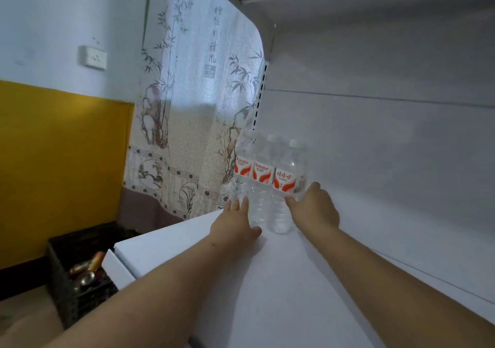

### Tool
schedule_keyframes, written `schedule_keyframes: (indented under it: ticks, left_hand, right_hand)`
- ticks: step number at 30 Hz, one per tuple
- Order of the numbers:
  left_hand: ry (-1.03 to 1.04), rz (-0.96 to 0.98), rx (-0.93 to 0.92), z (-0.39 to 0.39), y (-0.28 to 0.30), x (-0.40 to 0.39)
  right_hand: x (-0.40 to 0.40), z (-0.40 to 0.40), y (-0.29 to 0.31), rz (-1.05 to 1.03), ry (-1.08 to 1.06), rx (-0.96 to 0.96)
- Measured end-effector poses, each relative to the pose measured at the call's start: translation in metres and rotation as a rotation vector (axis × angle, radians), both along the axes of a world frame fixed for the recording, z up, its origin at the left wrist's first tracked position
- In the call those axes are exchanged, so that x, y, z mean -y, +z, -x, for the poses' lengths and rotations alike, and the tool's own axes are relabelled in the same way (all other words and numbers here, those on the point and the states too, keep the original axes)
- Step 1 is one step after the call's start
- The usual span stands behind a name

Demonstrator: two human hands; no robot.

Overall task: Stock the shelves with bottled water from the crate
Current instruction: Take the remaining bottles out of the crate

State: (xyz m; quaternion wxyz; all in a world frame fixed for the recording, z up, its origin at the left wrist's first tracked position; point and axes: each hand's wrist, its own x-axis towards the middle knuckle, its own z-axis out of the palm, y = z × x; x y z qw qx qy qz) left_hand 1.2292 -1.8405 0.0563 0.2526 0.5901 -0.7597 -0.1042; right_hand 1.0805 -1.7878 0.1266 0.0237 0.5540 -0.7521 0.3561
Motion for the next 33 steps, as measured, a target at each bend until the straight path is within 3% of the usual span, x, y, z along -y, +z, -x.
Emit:
schedule_keyframes:
  ticks: [6, 13, 17, 22, 30, 33]
  left_hand:
    - [0.019, 0.092, -0.048, -0.022, 0.035, -0.077]
    - [0.014, 0.163, 0.006, -0.088, 0.043, -0.186]
    - [0.133, 0.147, -0.108, -0.157, 0.017, -0.231]
    - [0.323, 0.067, -0.151, -0.254, -0.072, -0.292]
    - [0.594, -0.521, -0.117, -0.390, -0.291, -0.394]
    - [0.660, -0.583, -0.169, -0.418, -0.354, -0.411]
  right_hand:
    - [-0.045, -0.024, 0.041, 0.009, 0.192, 0.130]
    - [-0.133, -0.106, 0.084, 0.036, 0.397, -0.003]
    - [-0.182, -0.169, 0.067, 0.018, 0.547, -0.053]
    - [-0.212, -0.252, -0.013, -0.159, 0.721, -0.087]
    - [-0.241, -0.371, -0.193, -0.523, 0.924, -0.155]
    - [-0.238, -0.401, -0.256, -0.654, 0.948, -0.233]
